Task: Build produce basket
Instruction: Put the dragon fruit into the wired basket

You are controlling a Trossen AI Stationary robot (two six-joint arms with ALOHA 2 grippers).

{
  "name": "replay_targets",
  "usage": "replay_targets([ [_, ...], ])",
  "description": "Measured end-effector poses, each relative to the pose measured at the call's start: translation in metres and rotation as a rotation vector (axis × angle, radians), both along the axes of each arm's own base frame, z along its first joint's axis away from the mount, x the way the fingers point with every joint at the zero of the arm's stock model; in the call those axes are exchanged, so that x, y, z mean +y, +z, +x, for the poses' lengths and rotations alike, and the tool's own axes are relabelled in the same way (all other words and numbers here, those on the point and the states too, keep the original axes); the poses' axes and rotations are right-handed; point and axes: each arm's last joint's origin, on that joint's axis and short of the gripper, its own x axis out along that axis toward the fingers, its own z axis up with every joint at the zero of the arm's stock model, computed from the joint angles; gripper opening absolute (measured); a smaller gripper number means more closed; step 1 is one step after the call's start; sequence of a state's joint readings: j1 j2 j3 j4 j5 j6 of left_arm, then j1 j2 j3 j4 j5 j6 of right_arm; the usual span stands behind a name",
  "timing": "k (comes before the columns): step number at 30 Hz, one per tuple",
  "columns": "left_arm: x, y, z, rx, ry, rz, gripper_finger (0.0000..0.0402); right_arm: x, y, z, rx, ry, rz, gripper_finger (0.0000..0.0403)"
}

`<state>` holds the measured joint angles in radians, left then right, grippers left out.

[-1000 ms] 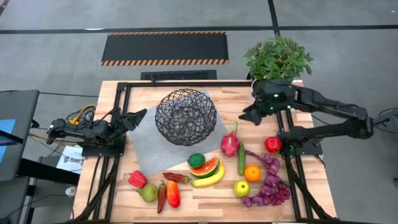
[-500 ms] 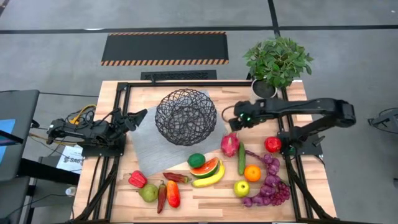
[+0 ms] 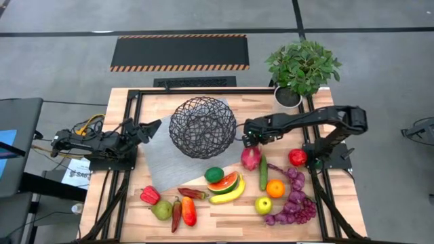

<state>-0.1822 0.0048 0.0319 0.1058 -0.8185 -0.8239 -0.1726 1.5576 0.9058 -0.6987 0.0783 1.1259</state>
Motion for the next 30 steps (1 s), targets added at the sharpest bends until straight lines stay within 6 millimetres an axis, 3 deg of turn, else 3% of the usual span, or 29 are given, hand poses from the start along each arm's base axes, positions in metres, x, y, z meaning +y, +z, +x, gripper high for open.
replay_targets([
  [6, 0.0, -0.004, 0.0, 0.024, -0.002, -0.018, 0.0236, 0.001, -0.005, 0.001, 0.025, 0.036, -0.002, 0.0054],
  [8, 0.0, -0.006, 0.001, 0.035, -0.003, -0.025, 0.0236, 0.001, -0.004, 0.002, 0.016, 0.06, -0.008, 0.0018],
  [13, 0.0, -0.008, 0.001, 0.046, -0.002, -0.044, 0.0236, 0.002, 0.005, 0.0, -0.024, 0.035, -0.009, 0.0022],
  [20, 0.0, -0.008, 0.001, 0.046, 0.003, -0.047, 0.0236, 0.004, 0.039, -0.012, -0.176, 0.015, -0.031, 0.0008],
  [25, 0.0, -0.008, 0.001, 0.047, 0.004, -0.046, 0.0236, 0.01, 0.078, -0.024, -0.342, 0.007, -0.05, 0.0005],
  [30, 0.0, -0.008, 0.001, 0.047, 0.004, -0.046, 0.0236, 0.017, 0.139, -0.028, -0.562, 0.047, -0.116, 0.0004],
])
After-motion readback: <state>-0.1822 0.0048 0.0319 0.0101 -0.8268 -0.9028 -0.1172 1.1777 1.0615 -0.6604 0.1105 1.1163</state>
